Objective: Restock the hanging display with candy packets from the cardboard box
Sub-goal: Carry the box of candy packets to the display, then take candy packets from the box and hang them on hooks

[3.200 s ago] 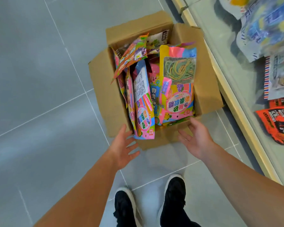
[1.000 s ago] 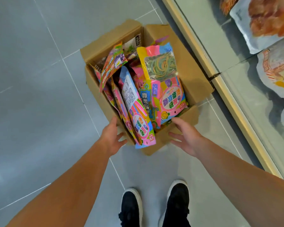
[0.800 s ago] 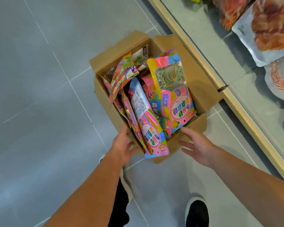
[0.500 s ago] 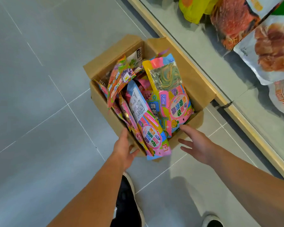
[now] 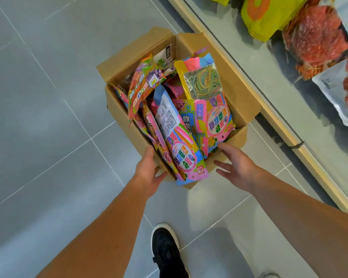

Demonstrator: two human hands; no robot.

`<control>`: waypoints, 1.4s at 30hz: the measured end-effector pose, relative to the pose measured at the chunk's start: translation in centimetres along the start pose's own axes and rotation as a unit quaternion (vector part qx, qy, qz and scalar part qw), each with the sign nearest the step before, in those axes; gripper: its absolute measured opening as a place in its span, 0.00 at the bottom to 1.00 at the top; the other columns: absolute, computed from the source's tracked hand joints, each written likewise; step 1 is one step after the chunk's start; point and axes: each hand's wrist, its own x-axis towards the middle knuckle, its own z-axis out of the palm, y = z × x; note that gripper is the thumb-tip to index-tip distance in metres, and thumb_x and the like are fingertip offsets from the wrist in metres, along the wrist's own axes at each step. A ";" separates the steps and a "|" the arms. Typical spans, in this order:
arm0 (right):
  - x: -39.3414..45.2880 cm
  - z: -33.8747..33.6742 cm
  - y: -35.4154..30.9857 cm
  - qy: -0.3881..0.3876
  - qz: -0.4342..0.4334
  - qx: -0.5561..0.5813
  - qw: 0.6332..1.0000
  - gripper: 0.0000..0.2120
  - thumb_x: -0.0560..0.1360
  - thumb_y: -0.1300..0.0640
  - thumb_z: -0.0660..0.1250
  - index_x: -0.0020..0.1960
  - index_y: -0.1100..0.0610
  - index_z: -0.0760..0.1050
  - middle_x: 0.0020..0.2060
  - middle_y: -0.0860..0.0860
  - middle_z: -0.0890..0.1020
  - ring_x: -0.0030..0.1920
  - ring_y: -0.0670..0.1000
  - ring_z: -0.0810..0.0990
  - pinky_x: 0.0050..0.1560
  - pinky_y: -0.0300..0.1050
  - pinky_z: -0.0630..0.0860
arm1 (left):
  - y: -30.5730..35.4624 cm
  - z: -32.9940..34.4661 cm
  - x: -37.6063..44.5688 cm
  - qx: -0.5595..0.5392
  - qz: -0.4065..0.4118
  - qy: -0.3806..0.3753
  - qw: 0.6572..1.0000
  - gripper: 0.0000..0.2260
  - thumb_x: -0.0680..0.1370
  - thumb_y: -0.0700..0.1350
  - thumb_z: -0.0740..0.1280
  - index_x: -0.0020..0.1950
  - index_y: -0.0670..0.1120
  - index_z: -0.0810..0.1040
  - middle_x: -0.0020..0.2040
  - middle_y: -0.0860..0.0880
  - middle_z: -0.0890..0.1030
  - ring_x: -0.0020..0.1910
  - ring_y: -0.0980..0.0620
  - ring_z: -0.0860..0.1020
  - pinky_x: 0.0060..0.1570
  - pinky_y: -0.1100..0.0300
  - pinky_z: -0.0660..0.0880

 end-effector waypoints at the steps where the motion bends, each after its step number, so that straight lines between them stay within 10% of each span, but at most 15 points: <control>1: 0.2 0.5 -0.4 0.000 -0.001 -0.001 1.000 0.19 0.76 0.44 0.67 0.65 0.42 0.68 0.68 0.42 0.70 0.67 0.56 0.73 0.66 0.52 0.70 | 0.8 -0.1 0.1 0.003 0.003 0.003 1.000 0.13 0.79 0.57 0.64 0.57 0.50 0.77 0.48 0.55 0.83 0.56 0.51 0.79 0.61 0.48 0.76; 13: -2.5 5.8 -4.4 0.043 -0.010 -0.132 0.990 0.09 0.77 0.46 0.67 0.56 0.45 0.74 0.56 0.42 0.76 0.60 0.52 0.75 0.64 0.52 0.72 | 6.0 -2.4 -3.0 0.058 -0.008 0.005 0.998 0.25 0.81 0.57 0.61 0.76 0.51 0.65 0.73 0.55 0.68 0.72 0.47 0.67 0.69 0.45 0.66; 21: -10.7 9.6 -8.3 0.075 -0.110 -0.274 0.952 0.07 0.76 0.52 0.68 0.40 0.51 0.77 0.39 0.47 0.80 0.48 0.54 0.78 0.52 0.49 0.76 | 10.5 -3.0 -12.1 0.181 0.067 0.004 0.981 0.07 0.80 0.50 0.64 0.56 0.51 0.75 0.61 0.49 0.79 0.58 0.48 0.78 0.59 0.51 0.76; 25: -13.6 11.2 -11.3 0.045 -0.147 -0.352 0.923 0.18 0.66 0.44 0.67 0.50 0.53 0.78 0.45 0.49 0.77 0.47 0.51 0.74 0.42 0.42 0.70 | 13.9 -2.5 -15.6 0.212 0.106 0.014 0.972 0.03 0.79 0.48 0.66 0.47 0.52 0.77 0.53 0.47 0.81 0.55 0.46 0.79 0.59 0.48 0.76; 34: -14.7 13.5 -17.6 0.012 -0.147 -0.400 0.905 0.14 0.74 0.55 0.69 0.60 0.55 0.77 0.51 0.50 0.80 0.53 0.52 0.78 0.53 0.47 0.73 | 19.8 -0.4 -17.7 0.260 0.120 0.044 0.957 0.05 0.76 0.44 0.68 0.40 0.49 0.76 0.43 0.47 0.76 0.43 0.48 0.74 0.47 0.51 0.75; 42: -10.8 16.9 -19.6 0.002 -0.217 -0.466 0.858 0.24 0.73 0.61 0.69 0.68 0.56 0.71 0.60 0.51 0.76 0.57 0.53 0.76 0.55 0.45 0.71 | 22.6 -0.8 -14.2 0.417 0.152 0.053 0.894 0.16 0.75 0.47 0.70 0.62 0.48 0.77 0.59 0.53 0.78 0.51 0.52 0.78 0.45 0.62 0.72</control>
